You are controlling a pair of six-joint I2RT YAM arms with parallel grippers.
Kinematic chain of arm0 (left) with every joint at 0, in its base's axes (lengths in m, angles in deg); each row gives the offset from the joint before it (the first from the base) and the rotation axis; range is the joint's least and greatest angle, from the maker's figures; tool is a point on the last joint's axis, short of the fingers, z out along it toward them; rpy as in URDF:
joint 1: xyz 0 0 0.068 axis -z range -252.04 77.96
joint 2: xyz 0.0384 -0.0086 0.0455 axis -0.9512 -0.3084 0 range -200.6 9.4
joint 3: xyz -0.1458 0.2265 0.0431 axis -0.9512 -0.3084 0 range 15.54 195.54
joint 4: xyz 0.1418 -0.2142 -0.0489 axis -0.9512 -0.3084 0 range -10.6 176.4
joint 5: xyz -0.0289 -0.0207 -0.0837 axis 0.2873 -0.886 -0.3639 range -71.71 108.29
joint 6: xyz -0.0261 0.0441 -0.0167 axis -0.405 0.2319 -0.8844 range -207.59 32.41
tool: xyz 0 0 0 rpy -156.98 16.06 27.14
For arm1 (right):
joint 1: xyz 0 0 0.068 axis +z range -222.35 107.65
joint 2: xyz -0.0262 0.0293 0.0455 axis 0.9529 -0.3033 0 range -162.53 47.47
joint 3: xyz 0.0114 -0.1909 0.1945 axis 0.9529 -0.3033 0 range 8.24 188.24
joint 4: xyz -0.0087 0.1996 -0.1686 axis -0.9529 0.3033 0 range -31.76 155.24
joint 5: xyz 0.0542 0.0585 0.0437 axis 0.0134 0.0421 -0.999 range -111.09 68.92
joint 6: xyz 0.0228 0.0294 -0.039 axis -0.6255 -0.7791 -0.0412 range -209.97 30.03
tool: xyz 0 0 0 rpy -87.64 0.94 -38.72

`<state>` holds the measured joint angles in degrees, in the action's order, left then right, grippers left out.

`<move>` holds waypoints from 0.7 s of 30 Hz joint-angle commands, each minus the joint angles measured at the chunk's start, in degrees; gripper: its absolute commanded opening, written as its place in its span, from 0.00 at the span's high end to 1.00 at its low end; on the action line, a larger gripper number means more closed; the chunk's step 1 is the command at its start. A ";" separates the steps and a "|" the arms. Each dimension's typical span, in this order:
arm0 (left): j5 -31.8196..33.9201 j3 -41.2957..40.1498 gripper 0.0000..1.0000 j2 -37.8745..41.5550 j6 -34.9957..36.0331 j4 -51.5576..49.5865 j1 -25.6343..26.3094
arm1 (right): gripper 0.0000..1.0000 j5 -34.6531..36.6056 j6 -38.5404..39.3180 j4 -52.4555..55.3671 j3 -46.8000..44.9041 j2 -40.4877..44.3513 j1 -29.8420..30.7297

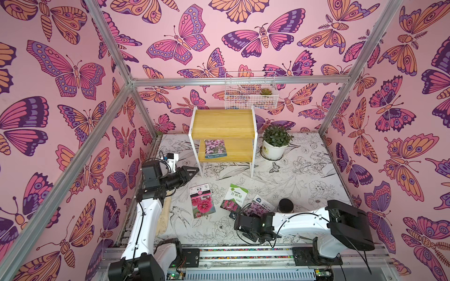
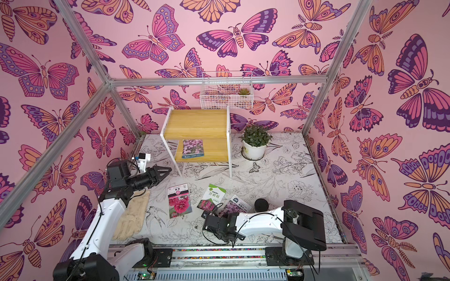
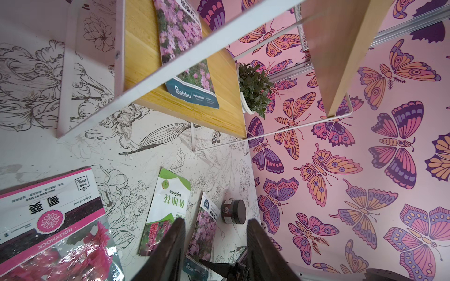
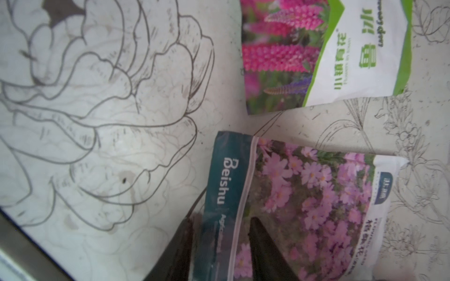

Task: Take the seed bag off the shelf
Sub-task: Place the seed packet at the center of the board.

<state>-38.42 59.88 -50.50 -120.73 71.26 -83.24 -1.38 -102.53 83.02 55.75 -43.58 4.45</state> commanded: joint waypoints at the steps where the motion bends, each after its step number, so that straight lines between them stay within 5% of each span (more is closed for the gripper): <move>1: -3.81 1.52 0.63 0.15 2.40 -2.51 0.55 | 0.45 -0.64 -0.91 5.73 2.49 4.56 0.97; 6: 5.68 3.75 0.56 0.58 11.61 -16.61 7.75 | 0.52 1.16 -5.19 8.10 3.02 14.44 1.63; 13: 24.08 6.40 0.48 -4.11 16.14 -24.42 25.13 | 0.60 2.02 -25.82 1.58 -5.65 30.98 -2.15; 21: 39.20 11.98 0.43 -17.63 14.18 -23.49 41.77 | 0.58 4.64 -37.50 -8.51 -17.23 29.44 -2.48</move>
<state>-7.41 70.00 -64.46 -106.96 48.62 -44.88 0.85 -133.08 79.06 39.60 -13.20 2.26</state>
